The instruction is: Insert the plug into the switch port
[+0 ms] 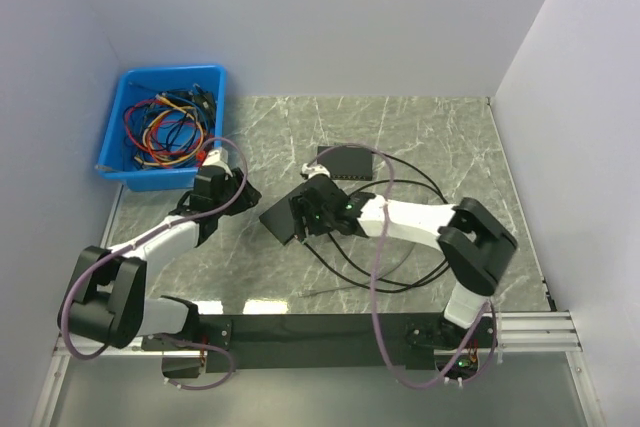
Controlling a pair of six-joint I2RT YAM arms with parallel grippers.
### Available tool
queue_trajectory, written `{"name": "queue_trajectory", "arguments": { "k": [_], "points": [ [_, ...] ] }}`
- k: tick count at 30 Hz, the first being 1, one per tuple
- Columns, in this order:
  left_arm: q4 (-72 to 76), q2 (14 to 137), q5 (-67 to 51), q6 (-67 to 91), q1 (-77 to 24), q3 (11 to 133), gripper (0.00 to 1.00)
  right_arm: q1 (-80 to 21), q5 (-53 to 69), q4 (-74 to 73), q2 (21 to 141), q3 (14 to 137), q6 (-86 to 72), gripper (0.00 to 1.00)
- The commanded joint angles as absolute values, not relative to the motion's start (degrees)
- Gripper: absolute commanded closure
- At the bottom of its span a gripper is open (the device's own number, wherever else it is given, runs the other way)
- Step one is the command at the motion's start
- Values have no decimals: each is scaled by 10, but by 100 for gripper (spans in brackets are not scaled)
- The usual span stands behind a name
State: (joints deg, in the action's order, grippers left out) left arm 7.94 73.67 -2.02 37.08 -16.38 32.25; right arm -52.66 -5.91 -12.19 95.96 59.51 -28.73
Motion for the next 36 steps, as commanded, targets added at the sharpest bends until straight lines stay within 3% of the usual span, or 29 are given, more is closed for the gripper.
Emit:
{"name": "queue_trajectory", "arguments": {
  "k": [1, 17, 28, 36],
  "points": [
    [106, 751, -40, 360, -158, 334, 49, -508, -55, -125, 999, 664, -287, 22],
    [111, 722, -57, 362, -157, 301, 50, -430, -35, -155, 1122, 797, -273, 21],
    [102, 702, -47, 355, -157, 293, 50, -415, -49, -149, 1141, 786, -270, 21],
    [94, 701, -40, 356, -156, 295, 51, -430, 15, -109, 1135, 748, -289, 21]
  ]
}}
